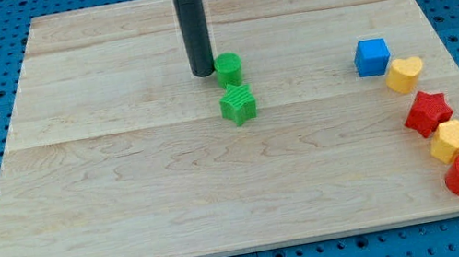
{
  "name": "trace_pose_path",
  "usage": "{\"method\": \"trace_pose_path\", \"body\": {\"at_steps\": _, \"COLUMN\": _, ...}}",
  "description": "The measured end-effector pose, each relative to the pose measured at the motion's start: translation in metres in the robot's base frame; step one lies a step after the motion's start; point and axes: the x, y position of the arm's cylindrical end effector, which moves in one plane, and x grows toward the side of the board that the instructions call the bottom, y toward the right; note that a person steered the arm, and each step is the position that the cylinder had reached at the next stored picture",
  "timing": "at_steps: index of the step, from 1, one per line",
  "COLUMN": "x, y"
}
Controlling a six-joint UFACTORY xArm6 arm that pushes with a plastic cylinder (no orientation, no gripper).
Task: Nudge blue cube a bit left
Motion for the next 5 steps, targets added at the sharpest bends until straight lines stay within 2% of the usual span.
{"method": "trace_pose_path", "body": {"at_steps": 1, "x": 0.0, "y": -0.011}}
{"method": "trace_pose_path", "body": {"at_steps": 2, "x": -0.028, "y": -0.047}}
{"method": "trace_pose_path", "body": {"at_steps": 3, "x": -0.074, "y": 0.013}}
{"method": "trace_pose_path", "body": {"at_steps": 4, "x": -0.091, "y": 0.105}}
{"method": "trace_pose_path", "body": {"at_steps": 5, "x": -0.092, "y": 0.121}}
